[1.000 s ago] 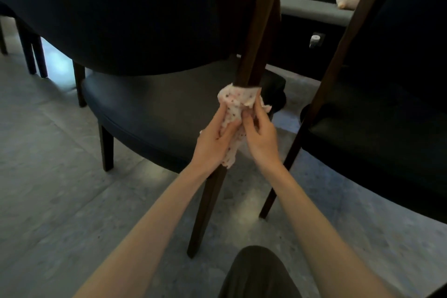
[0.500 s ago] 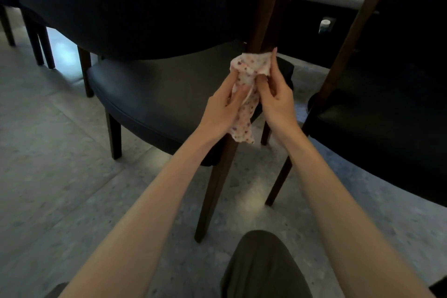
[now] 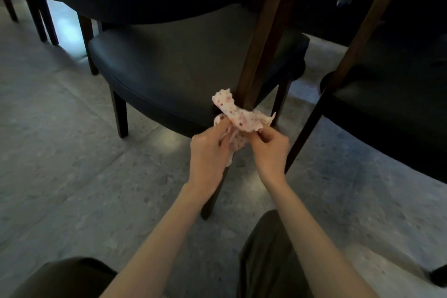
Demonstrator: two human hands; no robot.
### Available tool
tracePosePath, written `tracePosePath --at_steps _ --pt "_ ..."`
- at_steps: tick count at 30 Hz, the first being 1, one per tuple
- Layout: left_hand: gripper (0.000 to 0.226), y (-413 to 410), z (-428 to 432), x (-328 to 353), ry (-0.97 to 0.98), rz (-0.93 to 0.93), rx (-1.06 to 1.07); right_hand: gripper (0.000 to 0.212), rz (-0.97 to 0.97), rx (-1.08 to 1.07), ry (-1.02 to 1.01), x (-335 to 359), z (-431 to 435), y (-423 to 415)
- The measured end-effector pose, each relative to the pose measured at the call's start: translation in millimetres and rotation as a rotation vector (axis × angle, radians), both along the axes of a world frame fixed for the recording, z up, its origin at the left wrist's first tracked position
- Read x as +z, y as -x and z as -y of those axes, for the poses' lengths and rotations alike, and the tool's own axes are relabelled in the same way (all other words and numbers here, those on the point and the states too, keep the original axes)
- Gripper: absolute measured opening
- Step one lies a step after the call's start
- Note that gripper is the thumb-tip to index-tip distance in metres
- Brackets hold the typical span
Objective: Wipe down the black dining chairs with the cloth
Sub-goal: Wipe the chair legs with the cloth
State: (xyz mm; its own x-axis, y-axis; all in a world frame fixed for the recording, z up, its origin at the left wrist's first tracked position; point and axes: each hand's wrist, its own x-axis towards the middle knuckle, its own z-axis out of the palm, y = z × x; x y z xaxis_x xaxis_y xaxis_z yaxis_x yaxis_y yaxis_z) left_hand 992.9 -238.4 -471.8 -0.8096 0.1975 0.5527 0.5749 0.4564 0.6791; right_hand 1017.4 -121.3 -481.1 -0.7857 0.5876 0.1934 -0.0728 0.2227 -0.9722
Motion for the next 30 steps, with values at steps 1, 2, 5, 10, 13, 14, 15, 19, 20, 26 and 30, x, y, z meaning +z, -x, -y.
tracePosePath --at_steps 1,2,5,10,13,14,15,19,20,26,30 --pt "0.024 -8 4 -8 0.005 0.054 0.012 0.018 0.002 0.009 -0.004 -4 0 -3" --pt "0.027 -16 7 -18 -0.009 0.139 0.040 0.017 0.012 0.016 -0.016 -8 2 -7" --pt "0.026 -35 15 -47 -0.069 0.336 0.145 0.024 0.096 0.028 -0.002 -28 10 -17" --pt "0.016 -26 19 -66 -0.136 0.599 0.193 0.027 0.322 0.060 0.094 -59 15 -19" --pt "0.029 -12 25 -73 -0.081 0.642 0.087 0.036 0.378 0.055 0.201 -59 8 -10" --pt "0.029 -6 26 -74 -0.071 0.639 0.059 0.039 0.375 0.066 0.244 -55 6 -6" --pt "0.028 1 27 -73 -0.053 0.631 0.028 0.042 0.358 0.080 0.292 -52 3 -2" --pt "0.019 18 18 -70 0.004 0.616 -0.112 0.049 0.229 0.143 0.388 -39 -6 14" --pt "0.017 20 15 -71 -0.001 0.622 -0.135 0.045 0.215 0.166 0.379 -37 -7 16" --pt "0.009 13 11 -81 -0.124 0.662 -0.213 0.023 0.271 0.285 0.229 -58 0 13" --pt "0.011 0 17 -102 -0.163 0.702 -0.214 0.023 0.360 0.295 0.316 -94 17 7"
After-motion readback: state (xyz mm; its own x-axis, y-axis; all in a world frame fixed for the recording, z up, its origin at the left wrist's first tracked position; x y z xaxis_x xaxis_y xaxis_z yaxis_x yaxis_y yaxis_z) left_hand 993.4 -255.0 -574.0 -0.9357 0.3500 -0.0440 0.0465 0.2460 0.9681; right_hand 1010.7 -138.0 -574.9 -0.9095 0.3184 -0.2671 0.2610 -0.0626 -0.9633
